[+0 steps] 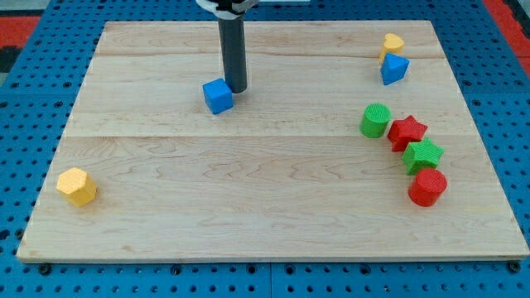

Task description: Move the blue cube into the yellow hexagon

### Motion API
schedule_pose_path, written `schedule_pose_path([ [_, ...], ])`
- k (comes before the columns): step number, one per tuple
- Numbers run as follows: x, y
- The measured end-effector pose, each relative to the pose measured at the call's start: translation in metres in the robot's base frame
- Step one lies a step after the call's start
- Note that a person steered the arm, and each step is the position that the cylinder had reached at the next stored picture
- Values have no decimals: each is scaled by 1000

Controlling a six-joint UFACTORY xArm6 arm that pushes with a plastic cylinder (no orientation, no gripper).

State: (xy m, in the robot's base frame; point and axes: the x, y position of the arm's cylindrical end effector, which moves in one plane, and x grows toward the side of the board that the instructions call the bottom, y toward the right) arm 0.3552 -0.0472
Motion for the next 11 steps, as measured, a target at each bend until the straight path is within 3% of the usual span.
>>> schedule_pose_path([
  [1,53,-36],
  [2,65,-120],
  [3,50,-171],
  [4,-13,-136],
  [5,-2,-201],
  [6,54,-213],
  [9,140,-218],
  [10,141,-182],
  [11,161,-238],
])
